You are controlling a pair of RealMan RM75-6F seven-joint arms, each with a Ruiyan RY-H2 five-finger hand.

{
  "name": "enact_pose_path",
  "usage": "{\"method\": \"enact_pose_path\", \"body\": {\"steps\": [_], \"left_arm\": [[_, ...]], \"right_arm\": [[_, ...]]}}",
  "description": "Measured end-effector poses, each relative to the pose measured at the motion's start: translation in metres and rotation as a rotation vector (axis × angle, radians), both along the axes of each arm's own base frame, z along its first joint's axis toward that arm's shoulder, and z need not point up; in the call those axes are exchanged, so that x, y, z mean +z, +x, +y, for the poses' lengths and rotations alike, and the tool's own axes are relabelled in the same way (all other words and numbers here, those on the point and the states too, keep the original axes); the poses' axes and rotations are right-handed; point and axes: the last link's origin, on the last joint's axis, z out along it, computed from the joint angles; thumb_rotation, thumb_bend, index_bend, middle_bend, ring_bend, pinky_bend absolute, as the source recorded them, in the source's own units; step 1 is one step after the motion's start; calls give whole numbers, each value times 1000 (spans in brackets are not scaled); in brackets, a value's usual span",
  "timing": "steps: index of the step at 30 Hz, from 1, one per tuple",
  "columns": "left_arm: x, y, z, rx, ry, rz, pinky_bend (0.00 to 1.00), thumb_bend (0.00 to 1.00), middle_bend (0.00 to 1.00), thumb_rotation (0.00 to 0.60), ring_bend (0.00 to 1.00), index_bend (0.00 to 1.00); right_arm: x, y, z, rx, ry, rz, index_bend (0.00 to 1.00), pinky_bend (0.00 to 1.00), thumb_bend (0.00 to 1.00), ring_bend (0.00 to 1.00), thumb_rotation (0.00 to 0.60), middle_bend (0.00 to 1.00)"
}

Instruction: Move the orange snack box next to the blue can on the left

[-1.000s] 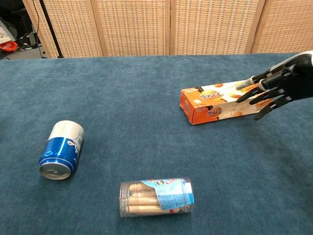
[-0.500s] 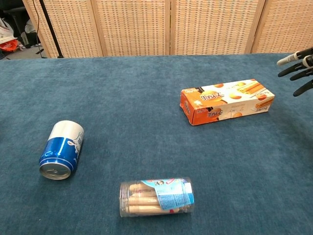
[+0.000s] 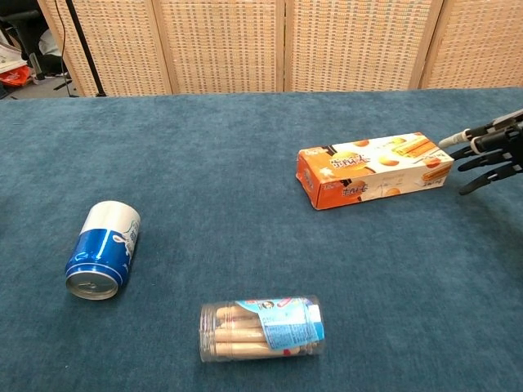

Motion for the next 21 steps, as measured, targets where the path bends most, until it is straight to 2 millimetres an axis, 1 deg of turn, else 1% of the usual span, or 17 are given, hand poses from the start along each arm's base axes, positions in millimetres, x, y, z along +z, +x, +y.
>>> {"method": "enact_pose_path", "body": {"steps": [4,7,14,21], "left_arm": [[0,-1,2,9,-4,-4,0,2,0,600,0,0],[0,-2,3,15,-5,-7,0,3,0,600,0,0],[1,-3,6,24,-10,-13,0,3,0,600,0,0],[2,-4,5,27,-11,-19,0,3,0,600,0,0]], "right_arm": [[-11,13,0,13,11,-29,58,288,1000,0,600,107],[-19,26,-1,24,15,-58,58,288,1000,0,600,107],[-37,64,0,70,39,-92,58,288,1000,0,600,107],[-52,98,0,74,50,-123,58,288,1000,0,600,107]]}}
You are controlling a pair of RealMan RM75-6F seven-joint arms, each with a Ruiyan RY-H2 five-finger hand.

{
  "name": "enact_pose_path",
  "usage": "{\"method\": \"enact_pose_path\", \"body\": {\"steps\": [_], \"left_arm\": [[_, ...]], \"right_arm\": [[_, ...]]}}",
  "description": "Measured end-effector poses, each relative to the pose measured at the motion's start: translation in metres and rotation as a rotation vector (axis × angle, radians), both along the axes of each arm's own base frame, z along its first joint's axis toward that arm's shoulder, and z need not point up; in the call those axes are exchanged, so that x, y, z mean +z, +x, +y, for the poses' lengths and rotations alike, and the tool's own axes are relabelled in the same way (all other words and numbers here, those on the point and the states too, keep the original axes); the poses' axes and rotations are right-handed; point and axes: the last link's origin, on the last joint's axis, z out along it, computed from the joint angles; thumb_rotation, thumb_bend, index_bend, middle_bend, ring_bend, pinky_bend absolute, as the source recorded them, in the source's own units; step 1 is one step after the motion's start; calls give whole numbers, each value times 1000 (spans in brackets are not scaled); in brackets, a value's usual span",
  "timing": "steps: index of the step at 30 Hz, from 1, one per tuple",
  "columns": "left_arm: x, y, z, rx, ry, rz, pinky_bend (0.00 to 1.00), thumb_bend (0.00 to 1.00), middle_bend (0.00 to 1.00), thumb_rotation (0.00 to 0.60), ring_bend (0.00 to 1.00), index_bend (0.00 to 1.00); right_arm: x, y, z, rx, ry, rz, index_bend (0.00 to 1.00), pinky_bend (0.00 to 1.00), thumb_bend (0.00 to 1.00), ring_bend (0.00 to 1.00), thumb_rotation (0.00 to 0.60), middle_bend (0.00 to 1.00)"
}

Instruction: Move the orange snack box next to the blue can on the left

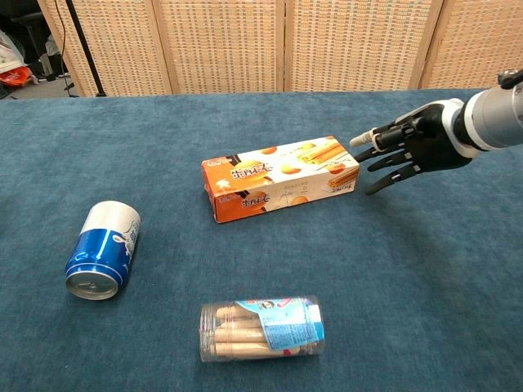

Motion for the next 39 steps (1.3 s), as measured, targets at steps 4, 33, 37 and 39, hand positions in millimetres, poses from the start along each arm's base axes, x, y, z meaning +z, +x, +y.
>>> {"method": "enact_pose_path", "body": {"steps": [4,33,37,39], "left_arm": [[1,0,0,-1,0,-3,0,2,0,600,0,0],[6,23,19,-183,-4,7,0,1,0,600,0,0],[7,39,34,-299,-26,38,0,0,0,600,0,0],[5,48,42,-361,-46,53,0,0,0,600,0,0]], "right_arm": [[-8,18,1,-6,15,-14,58,288,1000,0,600,107],[64,21,15,463,-481,296,58,93,0,0,600,0],[94,2,39,581,-670,407,58,92,0,0,600,0],[108,-12,57,611,-759,452,58,89,0,0,600,0]]}}
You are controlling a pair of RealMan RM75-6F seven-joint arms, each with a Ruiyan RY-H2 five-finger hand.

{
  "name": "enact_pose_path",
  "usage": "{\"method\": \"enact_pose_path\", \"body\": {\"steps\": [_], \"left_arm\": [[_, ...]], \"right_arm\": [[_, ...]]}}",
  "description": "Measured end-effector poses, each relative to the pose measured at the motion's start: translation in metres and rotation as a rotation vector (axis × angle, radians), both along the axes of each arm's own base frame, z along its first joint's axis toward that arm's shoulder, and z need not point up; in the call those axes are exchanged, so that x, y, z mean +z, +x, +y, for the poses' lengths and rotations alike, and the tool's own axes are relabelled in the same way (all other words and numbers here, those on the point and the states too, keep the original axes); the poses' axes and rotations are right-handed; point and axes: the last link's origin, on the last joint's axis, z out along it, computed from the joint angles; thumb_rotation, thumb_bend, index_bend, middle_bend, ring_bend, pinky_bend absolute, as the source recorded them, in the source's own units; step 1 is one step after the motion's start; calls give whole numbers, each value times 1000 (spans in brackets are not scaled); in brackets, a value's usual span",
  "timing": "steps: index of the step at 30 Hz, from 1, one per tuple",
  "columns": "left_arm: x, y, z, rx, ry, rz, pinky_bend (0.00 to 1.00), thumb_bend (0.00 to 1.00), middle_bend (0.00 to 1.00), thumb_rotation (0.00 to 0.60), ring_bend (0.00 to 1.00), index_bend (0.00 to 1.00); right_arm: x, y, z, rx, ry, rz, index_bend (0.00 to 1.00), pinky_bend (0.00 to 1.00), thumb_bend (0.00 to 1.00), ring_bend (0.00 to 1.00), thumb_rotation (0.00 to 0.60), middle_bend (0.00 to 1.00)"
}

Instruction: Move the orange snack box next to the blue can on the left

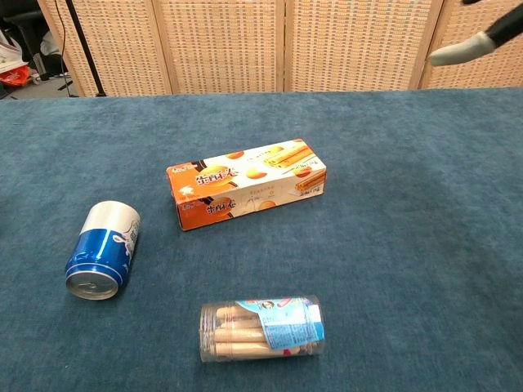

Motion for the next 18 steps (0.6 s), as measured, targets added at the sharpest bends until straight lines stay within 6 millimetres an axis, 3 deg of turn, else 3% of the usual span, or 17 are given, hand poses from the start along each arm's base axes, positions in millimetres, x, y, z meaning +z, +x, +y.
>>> {"method": "enact_pose_path", "body": {"steps": [6,11,18], "left_arm": [[-11,36,33,-203,-71,42,0,0,0,600,0,0],[-23,58,50,-275,-106,79,0,0,0,600,0,0],[-47,96,67,-358,-148,128,0,0,0,600,0,0]], "right_arm": [[34,-56,53,-19,-263,61,56,65,0,0,600,0],[39,-93,98,-63,-370,119,6,1,0,0,600,0],[32,-101,126,-46,-358,301,0,0,0,0,600,0]]}}
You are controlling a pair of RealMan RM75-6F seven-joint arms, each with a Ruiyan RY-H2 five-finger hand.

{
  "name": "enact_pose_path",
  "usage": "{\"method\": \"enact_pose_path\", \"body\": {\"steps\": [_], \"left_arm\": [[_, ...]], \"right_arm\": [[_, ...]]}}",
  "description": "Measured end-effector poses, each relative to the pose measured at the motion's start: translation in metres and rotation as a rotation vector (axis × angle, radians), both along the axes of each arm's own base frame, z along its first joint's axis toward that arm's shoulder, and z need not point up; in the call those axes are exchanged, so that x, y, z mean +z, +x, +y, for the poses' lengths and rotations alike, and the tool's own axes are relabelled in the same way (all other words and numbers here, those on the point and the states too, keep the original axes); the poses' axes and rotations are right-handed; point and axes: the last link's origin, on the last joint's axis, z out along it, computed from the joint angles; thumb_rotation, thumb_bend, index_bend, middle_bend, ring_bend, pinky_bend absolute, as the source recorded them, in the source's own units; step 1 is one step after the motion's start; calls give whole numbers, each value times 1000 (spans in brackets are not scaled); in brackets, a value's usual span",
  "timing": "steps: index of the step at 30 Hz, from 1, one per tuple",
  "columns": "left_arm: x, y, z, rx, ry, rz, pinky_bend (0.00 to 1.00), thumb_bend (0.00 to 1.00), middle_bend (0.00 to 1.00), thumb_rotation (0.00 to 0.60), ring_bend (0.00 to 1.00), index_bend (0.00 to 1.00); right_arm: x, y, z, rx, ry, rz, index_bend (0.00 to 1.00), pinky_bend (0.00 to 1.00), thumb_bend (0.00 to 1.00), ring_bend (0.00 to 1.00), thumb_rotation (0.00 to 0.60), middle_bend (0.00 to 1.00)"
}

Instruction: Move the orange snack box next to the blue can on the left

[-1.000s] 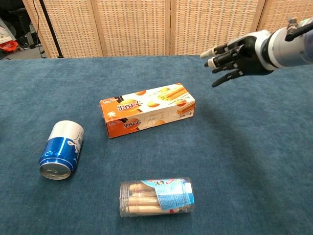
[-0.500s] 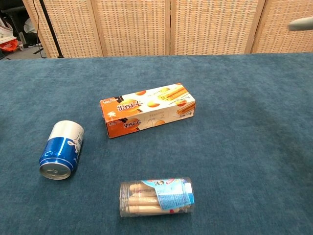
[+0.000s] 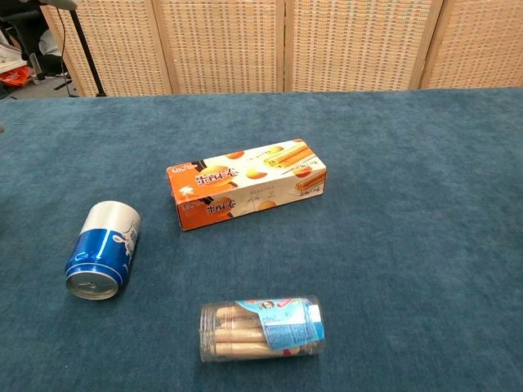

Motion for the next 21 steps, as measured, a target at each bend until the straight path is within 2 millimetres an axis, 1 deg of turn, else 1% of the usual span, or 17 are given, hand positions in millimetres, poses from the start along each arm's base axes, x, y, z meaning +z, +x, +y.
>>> {"method": "enact_pose_path", "body": {"steps": [5,9,11,13,16,21], "left_arm": [[-17,20,6,-35,-15,26,0,0,0,600,0,0],[-34,34,11,-71,-40,56,0,0,0,600,0,0],[-47,44,13,-100,-67,55,0,0,0,600,0,7],[-61,54,16,-130,-91,54,0,0,0,600,0,37],[-81,65,21,-172,-121,62,0,0,0,600,0,66],[-108,79,27,-208,-172,74,0,0,0,600,0,78]], "right_arm": [[-11,-1,10,-5,52,154,0,0,0,0,600,0],[-18,-3,13,-13,104,213,0,0,0,0,600,0],[-20,-4,15,-26,129,228,0,0,0,0,600,0],[-18,-4,15,-36,135,227,0,0,0,0,600,0],[-15,-6,13,-56,140,215,0,0,0,0,600,0],[-11,-8,11,-85,146,191,0,0,0,0,600,0]]}}
